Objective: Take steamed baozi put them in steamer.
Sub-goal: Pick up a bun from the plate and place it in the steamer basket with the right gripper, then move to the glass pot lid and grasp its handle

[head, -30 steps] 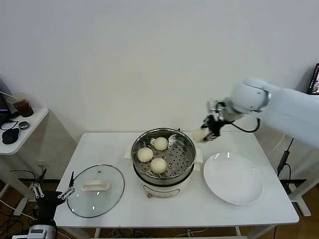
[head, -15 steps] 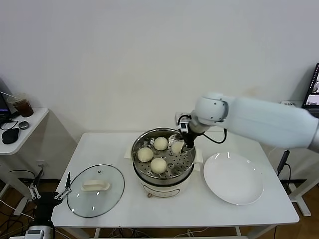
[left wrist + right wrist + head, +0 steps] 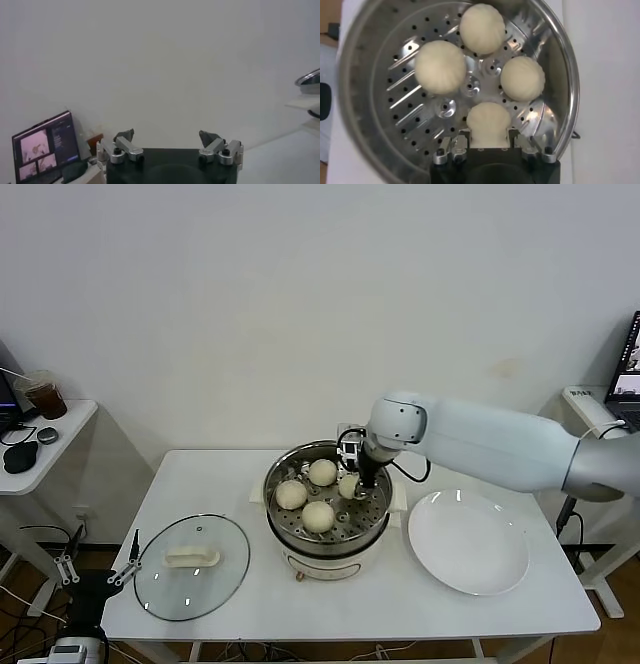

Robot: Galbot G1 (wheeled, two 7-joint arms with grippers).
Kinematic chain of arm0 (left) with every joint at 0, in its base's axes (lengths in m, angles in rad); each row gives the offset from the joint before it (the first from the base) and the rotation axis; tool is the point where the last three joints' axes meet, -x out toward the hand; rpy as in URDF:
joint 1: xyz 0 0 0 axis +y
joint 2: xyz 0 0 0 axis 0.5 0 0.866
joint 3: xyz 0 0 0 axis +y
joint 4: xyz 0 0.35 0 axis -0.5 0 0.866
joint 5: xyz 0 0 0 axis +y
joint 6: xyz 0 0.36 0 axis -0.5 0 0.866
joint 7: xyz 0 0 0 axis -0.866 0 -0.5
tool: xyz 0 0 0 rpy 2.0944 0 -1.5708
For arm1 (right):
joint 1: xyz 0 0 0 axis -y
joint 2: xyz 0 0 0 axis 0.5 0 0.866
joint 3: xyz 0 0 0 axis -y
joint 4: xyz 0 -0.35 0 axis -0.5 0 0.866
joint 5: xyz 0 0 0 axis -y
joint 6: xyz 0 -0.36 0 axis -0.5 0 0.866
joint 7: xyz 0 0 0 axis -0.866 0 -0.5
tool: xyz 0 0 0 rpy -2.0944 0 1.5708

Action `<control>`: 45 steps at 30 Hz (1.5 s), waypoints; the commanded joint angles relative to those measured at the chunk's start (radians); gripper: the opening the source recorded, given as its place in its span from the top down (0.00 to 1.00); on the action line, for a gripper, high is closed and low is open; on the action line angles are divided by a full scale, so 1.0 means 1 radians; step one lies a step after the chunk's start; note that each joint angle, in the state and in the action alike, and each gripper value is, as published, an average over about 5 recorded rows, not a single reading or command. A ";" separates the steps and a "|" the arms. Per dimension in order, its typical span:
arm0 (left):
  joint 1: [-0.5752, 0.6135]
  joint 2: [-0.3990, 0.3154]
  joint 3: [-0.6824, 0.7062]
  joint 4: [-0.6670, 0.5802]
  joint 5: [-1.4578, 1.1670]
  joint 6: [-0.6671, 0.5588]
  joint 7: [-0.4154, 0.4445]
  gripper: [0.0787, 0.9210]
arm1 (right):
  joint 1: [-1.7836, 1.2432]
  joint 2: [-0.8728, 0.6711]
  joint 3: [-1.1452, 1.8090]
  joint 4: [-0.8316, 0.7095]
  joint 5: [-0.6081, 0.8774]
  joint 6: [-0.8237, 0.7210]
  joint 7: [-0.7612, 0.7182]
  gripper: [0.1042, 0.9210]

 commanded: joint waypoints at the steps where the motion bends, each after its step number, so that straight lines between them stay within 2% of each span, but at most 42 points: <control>1: 0.000 -0.001 0.002 -0.002 0.000 0.001 0.000 0.12 | -0.036 0.022 0.014 -0.034 -0.008 -0.011 0.006 0.50; 6: -0.001 -0.002 0.003 -0.002 0.001 0.000 0.000 0.12 | -0.026 0.006 0.019 -0.019 0.000 -0.011 0.001 0.39; 12: 0.000 -0.002 0.003 -0.005 0.001 0.001 0.000 0.12 | -0.011 -0.041 0.067 0.026 0.012 -0.010 0.005 0.19; 17: -0.001 -0.001 0.004 -0.005 0.000 0.002 0.000 0.12 | 0.007 -0.135 0.132 0.133 0.032 -0.011 0.029 0.12; 24: -0.007 -0.002 0.012 -0.003 -0.008 -0.003 0.001 0.12 | -0.148 -0.344 0.338 0.347 0.131 0.056 0.290 0.12; 31: -0.008 -0.009 0.020 -0.003 -0.007 -0.010 0.000 0.12 | -0.781 -0.513 0.848 0.485 0.118 0.335 0.614 0.12; 36: -0.005 -0.013 0.021 -0.005 -0.008 -0.022 -0.001 0.12 | -1.279 -0.433 1.320 0.504 -0.029 0.550 0.680 0.12; 40: -0.002 -0.020 0.023 -0.007 -0.010 -0.033 -0.002 0.12 | -1.565 -0.244 1.615 0.500 -0.176 0.729 0.660 0.12; 45: -0.003 -0.030 0.032 -0.006 -0.003 -0.044 -0.013 0.12 | -1.748 -0.001 1.839 0.483 -0.348 0.948 0.597 0.12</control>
